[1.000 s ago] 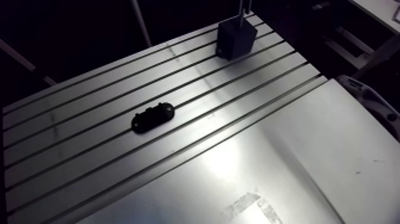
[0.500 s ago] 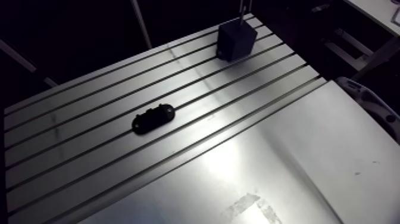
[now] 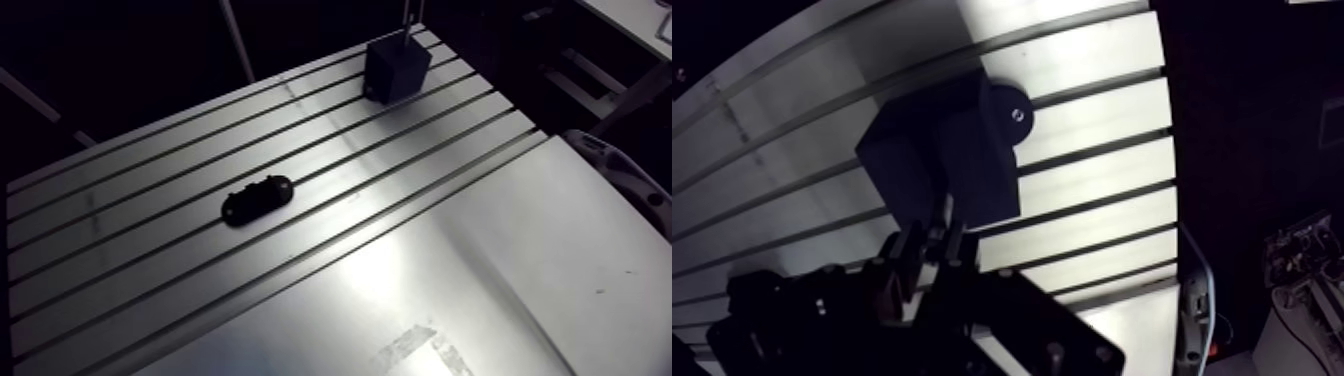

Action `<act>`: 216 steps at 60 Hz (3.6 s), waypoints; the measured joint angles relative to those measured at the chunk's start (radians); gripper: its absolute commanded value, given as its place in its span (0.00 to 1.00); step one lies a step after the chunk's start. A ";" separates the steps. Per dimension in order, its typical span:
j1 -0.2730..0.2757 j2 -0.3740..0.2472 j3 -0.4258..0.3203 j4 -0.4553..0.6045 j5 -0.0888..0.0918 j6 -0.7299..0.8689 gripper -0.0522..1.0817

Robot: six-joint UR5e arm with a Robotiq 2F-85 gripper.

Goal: Pick up the M10 bolt and insert it into the hole until fully seated.

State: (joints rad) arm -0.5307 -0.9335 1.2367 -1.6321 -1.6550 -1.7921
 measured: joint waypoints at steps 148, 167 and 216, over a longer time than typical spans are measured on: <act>0.003 0.006 0.005 -0.010 0.005 0.007 1.00; 0.003 0.006 0.005 -0.010 0.005 0.006 1.00; 0.003 0.009 0.005 -0.015 0.005 0.005 1.00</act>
State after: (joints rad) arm -0.5278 -0.9243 1.2414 -1.6467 -1.6498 -1.7872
